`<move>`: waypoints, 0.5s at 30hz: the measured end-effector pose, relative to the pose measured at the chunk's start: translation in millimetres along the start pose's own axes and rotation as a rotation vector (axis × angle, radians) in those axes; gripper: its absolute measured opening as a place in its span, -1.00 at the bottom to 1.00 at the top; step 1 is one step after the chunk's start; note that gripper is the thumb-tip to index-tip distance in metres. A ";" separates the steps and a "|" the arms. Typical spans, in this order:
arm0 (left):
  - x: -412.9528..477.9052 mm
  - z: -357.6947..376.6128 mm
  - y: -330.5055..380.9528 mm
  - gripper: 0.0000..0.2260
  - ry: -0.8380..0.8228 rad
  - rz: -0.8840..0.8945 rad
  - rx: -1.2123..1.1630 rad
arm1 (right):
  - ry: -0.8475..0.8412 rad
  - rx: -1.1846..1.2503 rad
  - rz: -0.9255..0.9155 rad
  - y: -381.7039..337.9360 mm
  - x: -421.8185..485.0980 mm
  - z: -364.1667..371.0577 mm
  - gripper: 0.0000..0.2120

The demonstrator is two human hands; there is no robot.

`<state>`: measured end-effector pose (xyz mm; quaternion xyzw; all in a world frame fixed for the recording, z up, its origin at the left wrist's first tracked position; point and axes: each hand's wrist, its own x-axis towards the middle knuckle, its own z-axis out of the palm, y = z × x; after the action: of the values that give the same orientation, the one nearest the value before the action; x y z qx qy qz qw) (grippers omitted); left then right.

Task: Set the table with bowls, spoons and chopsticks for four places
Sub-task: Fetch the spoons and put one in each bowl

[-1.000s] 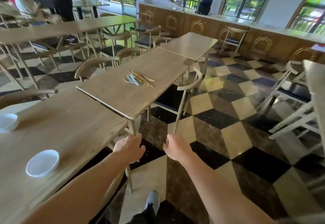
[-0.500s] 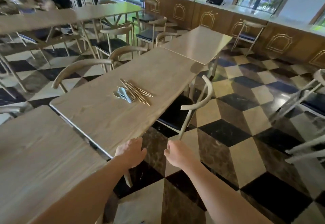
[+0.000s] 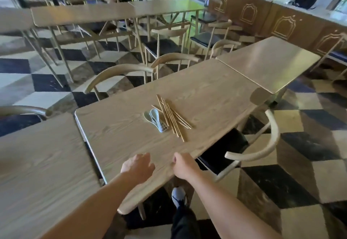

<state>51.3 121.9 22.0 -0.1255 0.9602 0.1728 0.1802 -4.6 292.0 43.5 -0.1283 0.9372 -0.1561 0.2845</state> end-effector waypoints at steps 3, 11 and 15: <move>53.8 -10.9 1.2 -0.73 0.024 -0.139 -0.056 | -0.035 -0.014 -0.057 -2.1 69.3 -28.5 -0.87; 189.0 -32.9 17.6 -0.76 0.002 -0.522 -0.372 | -0.146 0.065 -0.161 -24.9 227.3 -77.7 -0.90; 244.6 -30.7 15.3 -0.79 0.015 -0.743 -0.696 | -0.196 0.132 -0.132 -43.7 286.4 -71.4 -0.68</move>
<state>-183.6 80.5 -42.0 -0.5125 0.7375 0.4057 0.1701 -269.6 173.2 -25.5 -0.1853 0.8820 -0.2227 0.3717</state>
